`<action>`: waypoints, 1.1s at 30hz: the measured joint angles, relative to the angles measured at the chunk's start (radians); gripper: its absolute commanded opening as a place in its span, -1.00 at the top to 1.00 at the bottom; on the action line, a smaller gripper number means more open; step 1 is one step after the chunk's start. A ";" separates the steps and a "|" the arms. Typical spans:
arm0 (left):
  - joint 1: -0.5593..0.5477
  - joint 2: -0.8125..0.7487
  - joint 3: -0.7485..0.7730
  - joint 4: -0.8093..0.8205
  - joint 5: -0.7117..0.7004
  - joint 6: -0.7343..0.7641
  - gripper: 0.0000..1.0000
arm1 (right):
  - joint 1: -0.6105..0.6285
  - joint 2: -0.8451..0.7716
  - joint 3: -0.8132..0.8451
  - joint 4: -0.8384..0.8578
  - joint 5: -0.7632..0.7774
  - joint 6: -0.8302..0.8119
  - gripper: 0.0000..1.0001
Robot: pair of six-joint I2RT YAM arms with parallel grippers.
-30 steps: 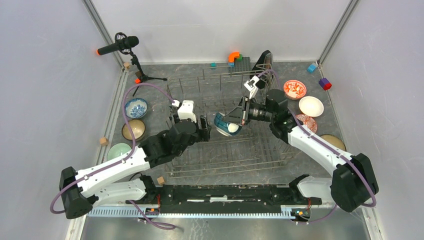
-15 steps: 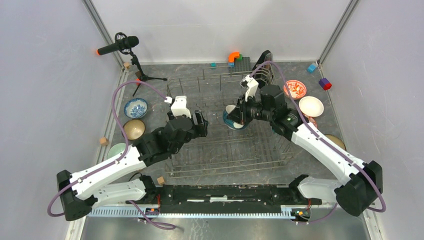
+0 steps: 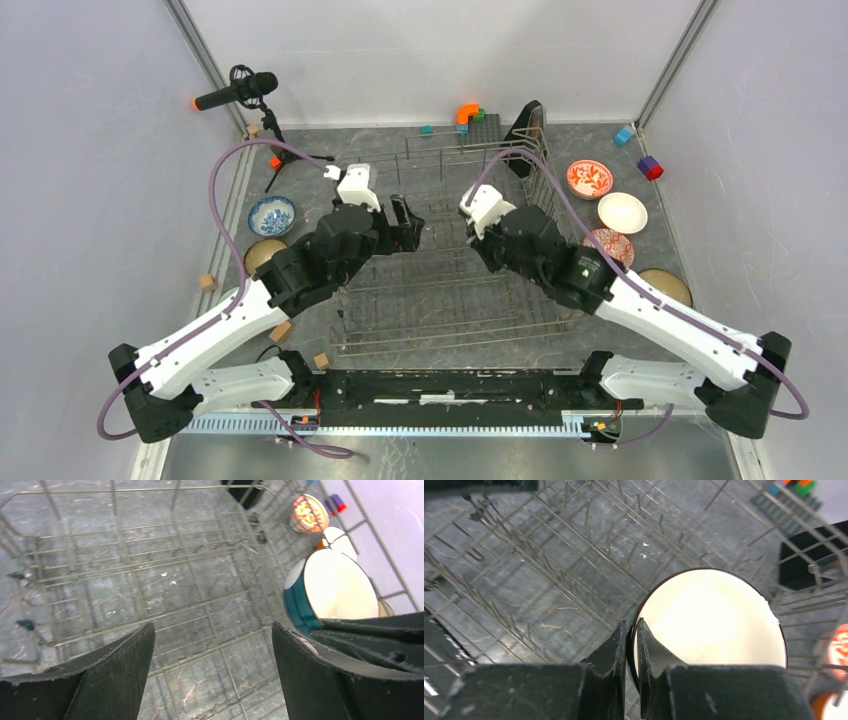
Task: Unload the bowls from the dish rack
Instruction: Place the bowl at the center of the board.
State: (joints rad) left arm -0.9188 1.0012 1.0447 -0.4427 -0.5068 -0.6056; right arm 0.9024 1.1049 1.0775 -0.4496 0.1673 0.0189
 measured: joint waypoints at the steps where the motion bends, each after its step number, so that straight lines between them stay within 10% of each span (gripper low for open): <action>1: 0.006 0.008 0.016 0.004 0.030 0.014 -0.86 | 0.028 -0.021 -0.016 0.003 0.039 -0.027 1.00; 21: -0.003 0.351 0.304 -0.076 0.512 0.153 -0.73 | 0.396 -0.151 -0.168 0.032 0.397 -0.279 1.00; 33: -0.062 0.455 0.349 -0.164 0.435 0.226 0.23 | 0.425 -0.114 -0.167 0.048 0.407 -0.286 1.00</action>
State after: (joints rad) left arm -0.9806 1.4567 1.3941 -0.6071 -0.0715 -0.3794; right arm 1.3273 0.9905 0.9100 -0.4015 0.5743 -0.2672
